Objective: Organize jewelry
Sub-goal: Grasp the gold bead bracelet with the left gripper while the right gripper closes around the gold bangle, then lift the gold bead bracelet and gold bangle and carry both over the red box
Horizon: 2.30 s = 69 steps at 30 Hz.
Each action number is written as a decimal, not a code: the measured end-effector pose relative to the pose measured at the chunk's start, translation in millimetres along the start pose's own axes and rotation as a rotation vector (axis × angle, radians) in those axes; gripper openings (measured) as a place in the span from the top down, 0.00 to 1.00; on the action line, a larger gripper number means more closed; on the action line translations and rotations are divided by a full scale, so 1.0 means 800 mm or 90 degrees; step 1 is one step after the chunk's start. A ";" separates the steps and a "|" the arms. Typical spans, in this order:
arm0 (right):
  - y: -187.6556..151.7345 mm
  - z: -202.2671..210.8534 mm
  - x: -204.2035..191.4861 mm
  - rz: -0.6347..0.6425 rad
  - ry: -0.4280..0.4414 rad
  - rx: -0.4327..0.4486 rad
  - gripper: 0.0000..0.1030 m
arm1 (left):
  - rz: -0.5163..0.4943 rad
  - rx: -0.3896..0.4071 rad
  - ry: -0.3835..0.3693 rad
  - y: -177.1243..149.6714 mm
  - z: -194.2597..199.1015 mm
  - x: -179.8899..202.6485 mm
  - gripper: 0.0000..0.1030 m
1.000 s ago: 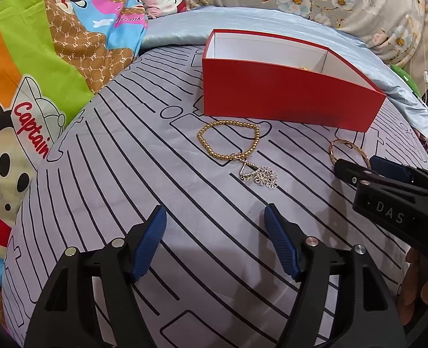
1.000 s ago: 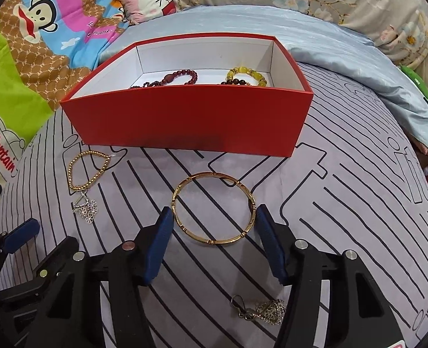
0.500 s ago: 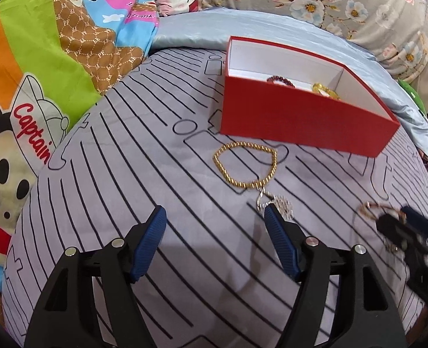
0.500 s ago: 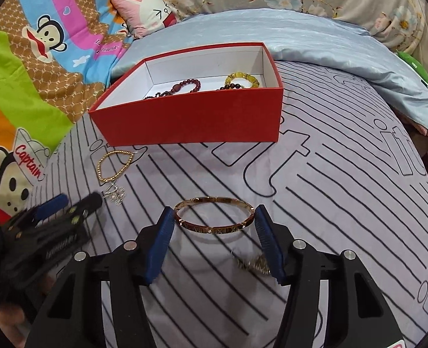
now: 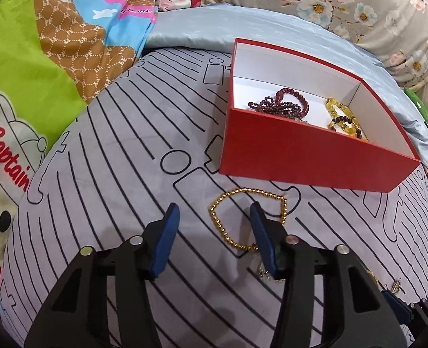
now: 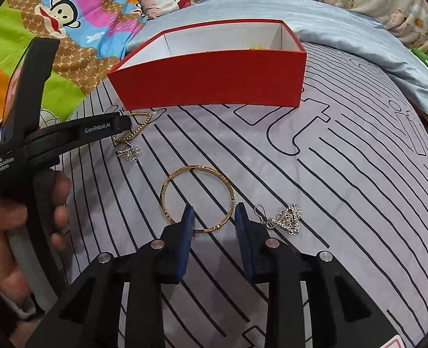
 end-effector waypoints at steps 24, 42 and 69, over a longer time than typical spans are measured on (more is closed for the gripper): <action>0.009 -0.022 -0.032 0.105 -0.012 0.015 0.44 | -0.001 0.001 -0.032 0.000 0.005 0.005 0.97; 0.031 0.034 -0.019 0.039 0.015 0.071 0.44 | 0.029 0.036 -0.088 0.016 0.078 0.010 0.97; 0.168 0.034 0.023 0.014 0.005 0.177 0.44 | -0.014 0.127 -0.173 0.152 0.103 0.088 0.97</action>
Point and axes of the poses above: each gripper's, at about its wrist camera, not at the fingertips, and z roughly against the way its jaws point, x to its right, y to its top, the point moved 6 cm from there along -z, roughly the way its jaws point, and after that the axes turned 13 degrees about x, right-handed, at the moved point
